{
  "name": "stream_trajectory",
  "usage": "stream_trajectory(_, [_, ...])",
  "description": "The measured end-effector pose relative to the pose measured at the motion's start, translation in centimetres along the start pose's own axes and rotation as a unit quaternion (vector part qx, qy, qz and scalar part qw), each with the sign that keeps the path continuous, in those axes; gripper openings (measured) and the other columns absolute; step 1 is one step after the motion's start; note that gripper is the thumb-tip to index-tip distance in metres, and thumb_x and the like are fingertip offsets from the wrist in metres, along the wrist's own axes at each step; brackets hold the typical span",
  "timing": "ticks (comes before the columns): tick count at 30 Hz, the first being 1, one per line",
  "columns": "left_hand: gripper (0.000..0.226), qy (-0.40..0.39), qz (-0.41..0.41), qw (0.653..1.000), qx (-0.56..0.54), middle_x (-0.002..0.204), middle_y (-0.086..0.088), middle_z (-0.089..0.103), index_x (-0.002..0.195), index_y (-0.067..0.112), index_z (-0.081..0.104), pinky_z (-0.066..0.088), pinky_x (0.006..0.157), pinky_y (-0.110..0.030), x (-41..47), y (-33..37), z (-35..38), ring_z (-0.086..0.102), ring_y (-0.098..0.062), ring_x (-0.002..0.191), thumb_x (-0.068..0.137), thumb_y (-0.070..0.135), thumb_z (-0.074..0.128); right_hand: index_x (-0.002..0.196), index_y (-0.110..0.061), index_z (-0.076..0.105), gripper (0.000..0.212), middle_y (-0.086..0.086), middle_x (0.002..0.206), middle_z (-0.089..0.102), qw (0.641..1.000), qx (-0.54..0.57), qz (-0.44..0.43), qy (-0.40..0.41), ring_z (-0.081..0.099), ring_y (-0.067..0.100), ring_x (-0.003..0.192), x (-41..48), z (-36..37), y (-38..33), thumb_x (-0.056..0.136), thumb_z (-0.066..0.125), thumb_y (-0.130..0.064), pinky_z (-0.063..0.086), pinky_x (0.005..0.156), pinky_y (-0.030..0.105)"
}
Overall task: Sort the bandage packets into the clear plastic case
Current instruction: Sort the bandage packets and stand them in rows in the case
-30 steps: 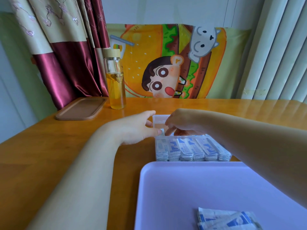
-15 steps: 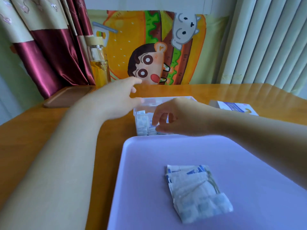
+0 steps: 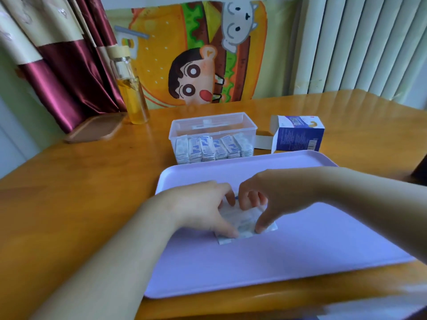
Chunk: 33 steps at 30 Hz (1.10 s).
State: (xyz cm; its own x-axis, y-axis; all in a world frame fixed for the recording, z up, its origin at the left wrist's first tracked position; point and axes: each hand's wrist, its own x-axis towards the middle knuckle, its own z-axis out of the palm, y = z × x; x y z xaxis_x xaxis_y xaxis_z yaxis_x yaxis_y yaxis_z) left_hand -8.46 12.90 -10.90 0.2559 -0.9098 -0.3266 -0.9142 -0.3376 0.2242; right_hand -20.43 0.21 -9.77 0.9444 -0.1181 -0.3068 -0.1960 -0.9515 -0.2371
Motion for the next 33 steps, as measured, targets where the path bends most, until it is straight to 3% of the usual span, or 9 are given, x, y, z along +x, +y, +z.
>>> stream_trajectory(5, [0.053, -0.017, -0.011, 0.999, -0.025, 0.091, 0.017, 0.044, 0.115, 0.033, 0.045, 0.035, 0.060, -0.018, 0.4, 0.2, -0.2, 0.045, 0.002, 0.072, 0.073, 0.051, 0.073, 0.092, -0.030, 0.060, 0.029, -0.017, 0.081, 0.056, 0.999, 0.010, 0.015, -0.033, 0.052, 0.002, 0.072, 0.6, 0.0, 0.6, 0.072, 0.075, -0.045, 0.041, 0.067, 0.020])
stream_trajectory(12, [0.063, -0.025, -0.002, 0.999, -0.021, 0.096, 0.019, 0.049, 0.123, 0.042, 0.042, 0.040, 0.067, -0.016, 0.4, -1.0, -1.4, 0.052, 0.003, 0.077, 0.069, 0.061, 0.069, 0.082, -0.030, 0.057, 0.020, -0.014, 0.072, 0.054, 0.999, 0.004, 0.005, -0.031, 0.049, 0.003, 0.065, 0.4, -1.2, 0.6, 0.076, 0.072, -0.041, 0.041, 0.065, 0.022])
stream_trajectory(15, [0.055, 0.036, 0.045, 0.990, -0.129, 0.093, 0.024, 0.058, 0.112, 0.045, 0.052, 0.040, 0.065, -0.012, 0.9, -2.5, -3.3, 0.056, 0.009, 0.076, 0.064, 0.065, 0.070, 0.072, -0.028, 0.062, 0.020, -0.013, 0.060, 0.054, 0.995, 0.087, 0.040, 0.029, 0.046, 0.005, 0.056, 0.6, -3.3, 2.4, 0.073, 0.073, -0.044, 0.037, 0.058, 0.022])
stream_trajectory(17, [0.058, 0.128, 0.050, 0.926, -0.351, 0.097, 0.016, 0.064, 0.117, 0.040, 0.054, 0.047, 0.076, -0.022, 1.9, -3.4, -4.1, 0.060, -0.002, 0.087, 0.065, 0.058, 0.072, 0.071, -0.021, 0.064, 0.018, -0.006, 0.059, 0.051, 0.956, 0.270, 0.045, 0.108, 0.042, 0.010, 0.055, 1.4, -4.2, 3.7, 0.072, 0.075, -0.035, 0.033, 0.056, 0.023])
stream_trajectory(20, [0.051, 0.113, 0.046, 0.746, -0.655, 0.099, 0.002, 0.066, 0.120, 0.022, 0.058, 0.048, 0.077, -0.031, 3.7, -3.2, -3.3, 0.061, -0.013, 0.089, 0.072, 0.040, 0.061, 0.064, -0.012, 0.054, 0.023, 0.000, 0.054, 0.044, 0.834, 0.521, 0.039, 0.177, 0.035, 0.011, 0.052, 4.1, -3.5, 3.7, 0.077, 0.073, -0.016, 0.029, 0.051, 0.020])
stream_trajectory(24, [0.038, 0.074, 0.084, 0.685, -0.719, 0.116, -0.004, 0.068, 0.119, 0.014, 0.061, 0.050, 0.086, -0.034, 4.7, -2.6, -1.1, 0.063, -0.016, 0.105, 0.090, 0.033, 0.046, 0.061, -0.012, 0.051, 0.027, 0.000, 0.052, 0.042, 0.770, 0.609, 0.018, 0.192, 0.035, 0.009, 0.050, 7.0, -0.6, 2.5, 0.081, 0.070, -0.014, 0.028, 0.051, 0.019])
stream_trajectory(28, [0.031, 0.105, 0.097, 0.600, -0.787, 0.115, -0.014, 0.068, 0.116, 0.005, 0.059, 0.054, 0.088, -0.032, 4.9, -3.3, -0.8, 0.065, -0.022, 0.107, 0.099, 0.018, 0.037, 0.066, -0.011, 0.061, 0.021, 0.002, 0.058, 0.045, 0.778, 0.601, 0.013, 0.183, 0.040, 0.009, 0.052, 7.4, 0.7, 2.5, 0.084, 0.066, -0.021, 0.032, 0.054, 0.018])
stream_trajectory(31, [0.028, 0.124, 0.060, 0.619, -0.773, 0.112, -0.013, 0.069, 0.119, 0.005, 0.059, 0.055, 0.087, -0.034, 5.4, -3.8, 0.1, 0.067, -0.025, 0.103, 0.098, 0.013, 0.041, 0.077, -0.009, 0.064, 0.022, 0.002, 0.062, 0.045, 0.807, 0.565, 0.031, 0.168, 0.040, 0.012, 0.055, 7.5, 1.0, 2.4, 0.087, 0.063, -0.028, 0.031, 0.056, 0.021])
stream_trajectory(33, [0.028, 0.133, 0.033, 0.641, -0.756, 0.111, -0.015, 0.069, 0.120, 0.003, 0.059, 0.053, 0.089, -0.038, 5.5, -3.9, 0.4, 0.066, -0.028, 0.103, 0.098, 0.012, 0.044, 0.065, -0.016, 0.059, 0.028, 0.003, 0.061, 0.043, 0.842, 0.505, 0.062, 0.180, 0.037, 0.014, 0.057, 7.3, 0.9, 2.4, 0.087, 0.062, -0.034, 0.030, 0.057, 0.025])
